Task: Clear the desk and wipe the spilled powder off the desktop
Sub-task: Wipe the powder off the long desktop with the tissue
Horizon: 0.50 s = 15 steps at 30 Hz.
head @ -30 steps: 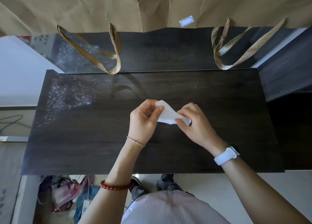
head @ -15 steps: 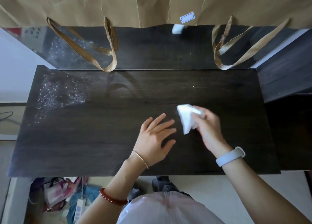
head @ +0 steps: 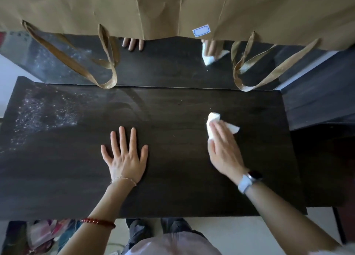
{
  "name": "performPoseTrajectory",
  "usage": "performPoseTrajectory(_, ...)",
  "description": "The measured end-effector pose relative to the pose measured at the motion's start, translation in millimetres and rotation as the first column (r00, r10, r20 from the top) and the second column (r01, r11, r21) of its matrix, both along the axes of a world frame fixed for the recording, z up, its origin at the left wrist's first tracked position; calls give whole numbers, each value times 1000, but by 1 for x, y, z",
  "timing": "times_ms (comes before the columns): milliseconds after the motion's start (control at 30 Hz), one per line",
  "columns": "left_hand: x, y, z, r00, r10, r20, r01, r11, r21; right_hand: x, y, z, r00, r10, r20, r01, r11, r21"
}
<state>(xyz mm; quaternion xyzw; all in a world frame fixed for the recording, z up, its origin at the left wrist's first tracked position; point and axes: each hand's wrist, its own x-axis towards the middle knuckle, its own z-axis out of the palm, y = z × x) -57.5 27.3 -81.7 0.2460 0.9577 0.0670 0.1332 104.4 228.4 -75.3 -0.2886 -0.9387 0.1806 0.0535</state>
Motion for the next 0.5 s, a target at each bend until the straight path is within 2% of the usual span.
performPoseTrajectory(67,0,1,-1,1000,-4,-14,4,1000,-14,-38,42,4,953,-304,5,304,952,-39)
performPoseTrajectory(100,0,1,-2,1000,-2,-12,2,1000,-21,-55,47,6,939,-344,9,344,936,-69)
performPoseTrajectory(133,0,1,-2,1000,3,-4,-3,1000,-28,-67,38,8,963,-269,7,268,959,-87)
performPoseTrajectory(167,0,1,-1,1000,6,0,-6,1000,-25,-69,18,8,997,-83,1,83,993,-82)
performPoseTrajectory(200,-2,-1,0,1000,9,0,-9,1000,-12,-64,-11,7,987,162,10,-162,986,-42)
performPoseTrajectory(233,-4,-2,2,1000,14,3,-14,1000,5,-50,-39,6,918,394,40,-394,919,-1)
performPoseTrajectory(267,-7,-5,4,1000,17,10,-17,1000,23,-36,-56,6,838,538,91,-541,841,21)
performPoseTrajectory(300,-10,-9,5,1000,11,12,-11,999,42,-28,-55,7,795,596,115,-602,797,37)
performPoseTrajectory(333,-12,-12,6,1000,-3,4,3,998,55,-28,-41,2,803,587,107,-595,801,70)
performPoseTrajectory(367,-13,-16,7,1000,-26,-7,26,998,59,-36,-21,-4,860,499,106,-509,853,111)
performPoseTrajectory(433,-15,-19,7,997,-69,-22,70,996,47,-67,26,-5,980,166,107,-179,975,131)
performPoseTrajectory(467,-15,-19,6,997,-77,-26,78,996,43,-86,39,-2,996,18,90,-28,993,117)
performPoseTrajectory(500,-15,-19,7,997,-77,-27,78,996,43,-102,36,-1,995,-55,80,47,994,100)
